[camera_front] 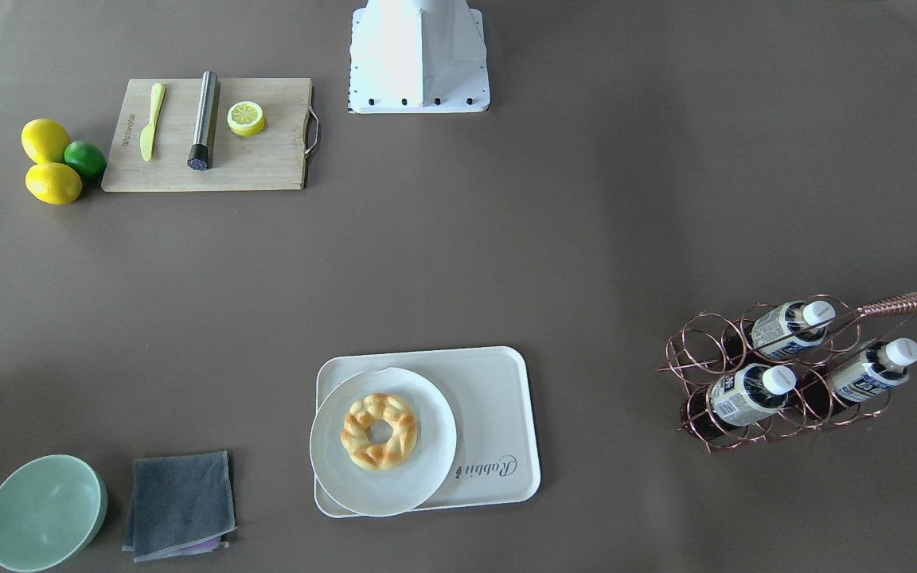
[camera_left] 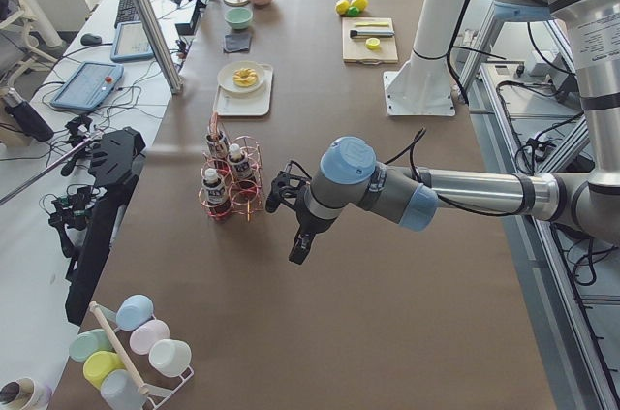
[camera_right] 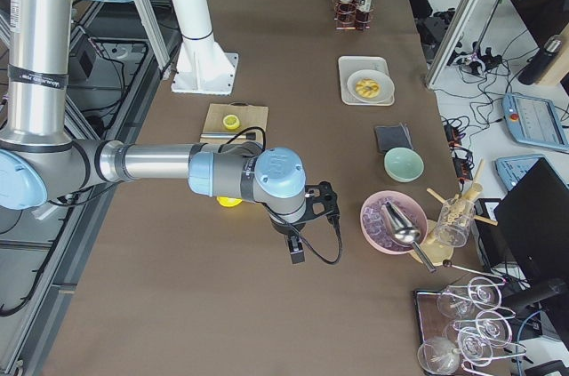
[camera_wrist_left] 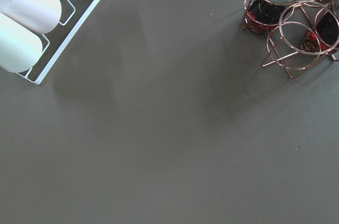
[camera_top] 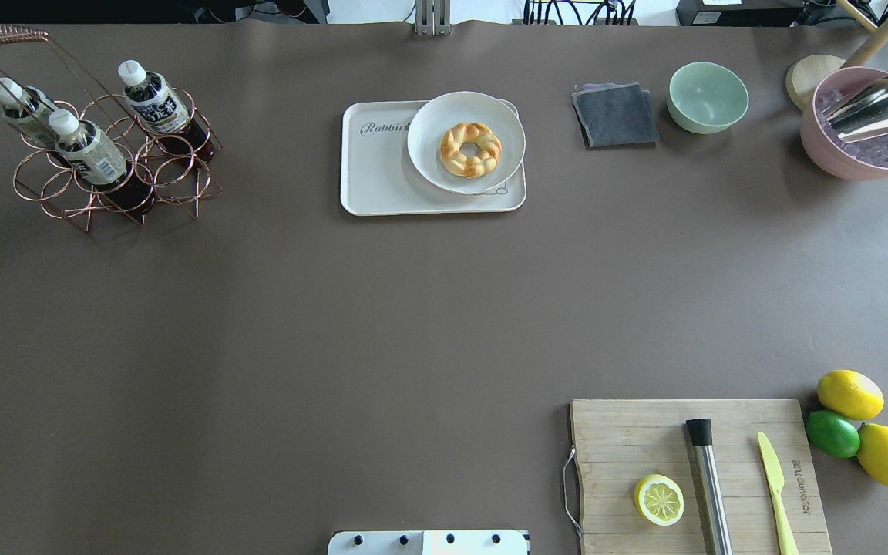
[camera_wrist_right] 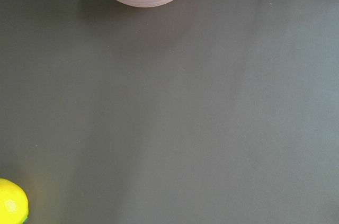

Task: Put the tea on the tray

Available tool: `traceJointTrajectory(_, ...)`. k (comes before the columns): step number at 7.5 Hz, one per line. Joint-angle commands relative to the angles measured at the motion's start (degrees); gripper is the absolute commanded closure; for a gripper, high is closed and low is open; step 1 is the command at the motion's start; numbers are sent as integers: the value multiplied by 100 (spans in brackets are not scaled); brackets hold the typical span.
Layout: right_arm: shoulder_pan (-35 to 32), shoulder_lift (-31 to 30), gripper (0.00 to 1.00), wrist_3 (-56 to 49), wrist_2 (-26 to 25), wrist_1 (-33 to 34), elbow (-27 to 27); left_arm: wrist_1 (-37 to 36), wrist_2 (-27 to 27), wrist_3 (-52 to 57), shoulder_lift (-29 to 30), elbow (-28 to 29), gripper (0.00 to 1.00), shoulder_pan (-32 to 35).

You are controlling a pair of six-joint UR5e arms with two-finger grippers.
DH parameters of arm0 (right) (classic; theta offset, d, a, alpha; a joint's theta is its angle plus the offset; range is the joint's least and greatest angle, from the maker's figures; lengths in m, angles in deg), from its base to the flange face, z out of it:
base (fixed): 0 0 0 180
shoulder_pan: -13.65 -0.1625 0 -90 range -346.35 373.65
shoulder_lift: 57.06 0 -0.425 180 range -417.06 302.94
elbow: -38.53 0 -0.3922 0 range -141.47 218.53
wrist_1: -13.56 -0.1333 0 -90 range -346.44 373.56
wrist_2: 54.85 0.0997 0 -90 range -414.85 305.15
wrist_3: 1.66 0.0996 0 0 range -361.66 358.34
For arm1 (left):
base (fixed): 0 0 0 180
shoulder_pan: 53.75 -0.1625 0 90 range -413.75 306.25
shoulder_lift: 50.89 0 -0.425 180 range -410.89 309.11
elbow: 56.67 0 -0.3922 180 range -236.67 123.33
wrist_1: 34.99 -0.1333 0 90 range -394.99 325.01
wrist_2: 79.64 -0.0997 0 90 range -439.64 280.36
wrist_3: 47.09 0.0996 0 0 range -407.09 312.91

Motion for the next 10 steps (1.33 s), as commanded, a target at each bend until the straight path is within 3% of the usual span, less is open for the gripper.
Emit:
traceJointTrajectory(1,-27,-49,0,-6,6,0,-22,98,14,-10,-51,-1,3,-5)
traceJointTrajectory(9,-45,-32,0,-6,-12,0,-5,98,40,-2,-174,17,3,-171)
traceJointTrajectory(10,-79,-58,0,-49,5,0,-170,98,258,7,-183,8,3,-198)
